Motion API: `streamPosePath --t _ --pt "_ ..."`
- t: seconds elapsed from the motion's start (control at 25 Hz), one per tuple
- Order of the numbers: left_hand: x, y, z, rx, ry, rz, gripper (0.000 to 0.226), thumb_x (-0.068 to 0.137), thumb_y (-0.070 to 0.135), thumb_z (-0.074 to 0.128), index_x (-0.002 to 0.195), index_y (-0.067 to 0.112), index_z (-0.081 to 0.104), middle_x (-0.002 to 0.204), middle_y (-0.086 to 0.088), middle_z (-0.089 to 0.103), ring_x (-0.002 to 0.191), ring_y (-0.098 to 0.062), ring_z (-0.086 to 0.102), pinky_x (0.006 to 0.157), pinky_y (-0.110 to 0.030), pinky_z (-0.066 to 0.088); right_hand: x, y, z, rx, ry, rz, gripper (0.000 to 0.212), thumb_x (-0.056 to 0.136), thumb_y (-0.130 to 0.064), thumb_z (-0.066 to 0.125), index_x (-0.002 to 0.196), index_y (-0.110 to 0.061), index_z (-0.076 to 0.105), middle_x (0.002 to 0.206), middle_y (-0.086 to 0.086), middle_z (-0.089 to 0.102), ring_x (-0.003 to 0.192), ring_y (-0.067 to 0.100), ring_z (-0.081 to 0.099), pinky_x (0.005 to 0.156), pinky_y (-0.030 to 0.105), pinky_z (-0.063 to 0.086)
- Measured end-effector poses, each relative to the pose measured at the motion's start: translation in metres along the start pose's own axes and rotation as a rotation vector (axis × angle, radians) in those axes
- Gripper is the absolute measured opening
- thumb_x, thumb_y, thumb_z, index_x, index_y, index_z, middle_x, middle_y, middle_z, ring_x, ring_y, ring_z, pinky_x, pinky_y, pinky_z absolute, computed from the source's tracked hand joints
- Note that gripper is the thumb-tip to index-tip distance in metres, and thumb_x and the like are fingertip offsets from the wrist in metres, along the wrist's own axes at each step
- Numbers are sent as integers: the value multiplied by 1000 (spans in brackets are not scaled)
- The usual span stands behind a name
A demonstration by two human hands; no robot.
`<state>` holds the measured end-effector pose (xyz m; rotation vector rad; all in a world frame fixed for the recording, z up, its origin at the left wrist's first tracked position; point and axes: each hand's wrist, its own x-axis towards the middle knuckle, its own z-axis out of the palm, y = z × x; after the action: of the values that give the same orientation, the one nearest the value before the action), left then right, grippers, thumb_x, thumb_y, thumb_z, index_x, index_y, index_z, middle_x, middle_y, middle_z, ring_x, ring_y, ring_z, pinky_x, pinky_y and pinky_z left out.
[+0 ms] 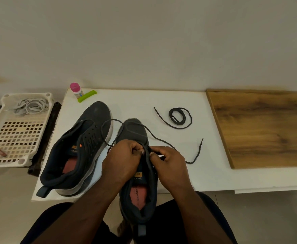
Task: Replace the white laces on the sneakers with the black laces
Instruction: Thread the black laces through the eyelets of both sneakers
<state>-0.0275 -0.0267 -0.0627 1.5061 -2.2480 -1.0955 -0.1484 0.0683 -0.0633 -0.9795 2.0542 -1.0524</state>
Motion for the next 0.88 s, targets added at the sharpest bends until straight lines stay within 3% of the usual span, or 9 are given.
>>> streamPosePath --t 0.16,0.28,0.36,0.48,0.64,0.76,0.88 --pt "-1 3 -2 59 -1 13 21 96 28 56 79 30 67 78 11 64 71 -5 59 63 -19 42 7 -6 -1 310 -73 171 19 98 -28 59 93 -24 77 89 -9 73 78 10 72 63 26 59" --pt "-3 3 -3 45 14 -1 21 96 27 54 79 32 67 76 12 64 70 -4 59 63 -20 43 13 -3 1 182 -59 92 12 94 -24 65 97 -28 77 91 -11 72 82 10 70 70 32 62" --pt "-3 2 -3 -11 14 11 20 95 26 56 83 32 70 78 13 66 73 -3 60 68 -22 47 16 -2 3 125 -6 41 11 91 -22 69 92 -30 76 89 -14 72 84 4 67 78 29 58" --pt "-7 3 -1 -28 -29 47 18 96 28 55 90 33 71 85 13 68 79 -4 62 75 -21 48 17 -1 9 116 42 50 17 93 -19 64 84 -33 68 84 -12 69 78 7 66 76 36 60" --pt "-26 8 -16 273 153 257 31 91 31 54 116 45 63 109 19 57 104 -12 49 90 -35 44 10 -4 11 142 69 23 19 97 -13 55 86 -28 60 82 -5 67 70 16 69 67 42 62" --pt "-44 13 -26 377 -16 326 38 95 29 49 128 46 59 119 15 56 111 -14 47 92 -30 42 6 -8 7 123 73 -14 23 95 -12 57 84 -32 60 83 -9 65 75 19 68 68 45 61" --pt "-58 9 -26 455 -47 286 46 97 29 45 142 41 47 136 12 52 120 -17 43 96 -29 40 0 -26 3 34 195 -172 21 95 -10 55 86 -29 58 84 -11 60 82 16 62 76 44 57"
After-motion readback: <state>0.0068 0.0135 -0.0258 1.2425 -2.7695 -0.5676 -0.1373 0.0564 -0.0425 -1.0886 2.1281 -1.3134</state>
